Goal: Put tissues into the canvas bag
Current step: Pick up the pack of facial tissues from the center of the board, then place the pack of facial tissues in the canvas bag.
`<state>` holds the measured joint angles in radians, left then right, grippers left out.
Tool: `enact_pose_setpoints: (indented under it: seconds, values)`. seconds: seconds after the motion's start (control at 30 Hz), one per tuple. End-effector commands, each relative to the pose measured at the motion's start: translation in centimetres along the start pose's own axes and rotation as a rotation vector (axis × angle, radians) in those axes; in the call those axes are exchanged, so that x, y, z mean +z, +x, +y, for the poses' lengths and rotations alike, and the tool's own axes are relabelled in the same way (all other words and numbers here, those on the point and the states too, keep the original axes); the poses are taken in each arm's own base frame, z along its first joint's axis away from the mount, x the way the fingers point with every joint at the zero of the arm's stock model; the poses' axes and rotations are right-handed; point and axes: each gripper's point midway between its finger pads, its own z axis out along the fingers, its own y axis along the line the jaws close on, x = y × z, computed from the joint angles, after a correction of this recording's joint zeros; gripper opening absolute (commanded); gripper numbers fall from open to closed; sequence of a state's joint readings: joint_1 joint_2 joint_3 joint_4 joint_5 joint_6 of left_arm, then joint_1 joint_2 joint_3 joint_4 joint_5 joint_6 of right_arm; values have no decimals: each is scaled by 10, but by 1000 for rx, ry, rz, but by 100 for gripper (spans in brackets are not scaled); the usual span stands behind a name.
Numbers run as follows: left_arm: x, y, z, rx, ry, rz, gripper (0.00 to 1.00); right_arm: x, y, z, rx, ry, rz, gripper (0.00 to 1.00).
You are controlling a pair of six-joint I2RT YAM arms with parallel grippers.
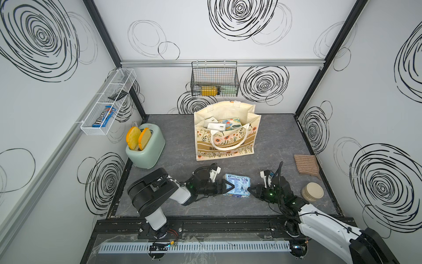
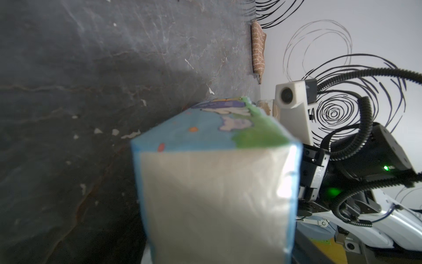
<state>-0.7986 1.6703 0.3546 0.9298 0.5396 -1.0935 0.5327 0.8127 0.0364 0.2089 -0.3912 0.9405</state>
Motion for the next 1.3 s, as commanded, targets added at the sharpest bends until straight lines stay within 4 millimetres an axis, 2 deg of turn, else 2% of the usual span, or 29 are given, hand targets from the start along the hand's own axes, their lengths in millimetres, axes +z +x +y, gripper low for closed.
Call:
enact_pose_setpoints:
  seconds: [0.0, 0.2, 0.27, 0.3, 0.4, 0.47, 0.5, 0.63, 0.73, 0.93, 1.03, 1.17, 1.27]
  values:
    - [4, -7, -25, 48, 72, -4, 71, -3, 37, -66, 75, 216, 90, 12]
    - [4, -9, -24, 73, 34, 0, 28, -3, 32, -60, 62, 208, 81, 12]
    - [4, -9, -22, 75, 27, 2, 21, -3, 29, -55, 57, 201, 78, 13]
    - [3, -10, -21, 73, 24, -1, 21, -3, 28, -52, 49, 194, 79, 17]
    - [-1, -13, -24, 84, 18, -6, 24, -5, 15, -31, -5, 151, 66, 39]
    - [-7, -16, -29, 104, 9, -16, 25, -10, 2, -15, -58, 124, 41, 46]
    - [-11, -18, -32, 116, 0, -21, 25, -14, -7, -7, -83, 116, 20, 57]
    - [-30, -25, -53, 191, -39, -44, 27, -29, -33, 15, -144, 96, -53, 59]
    - [-50, -31, -81, 241, -35, -77, 29, -35, -41, 16, -134, 94, -68, 59]
    - [-100, -53, -134, 337, -63, -181, 29, -37, -43, 5, -119, 65, -119, 60]
    - [-124, -66, -164, 368, -32, -236, 29, -39, -47, -11, -161, 119, -171, 60]
    - [-155, -87, -201, 407, -13, -315, 29, -38, -46, 5, -228, 22, -174, 61]
    - [-173, -106, -222, 417, -12, -372, 29, -37, -39, 15, -254, -48, -152, 61]
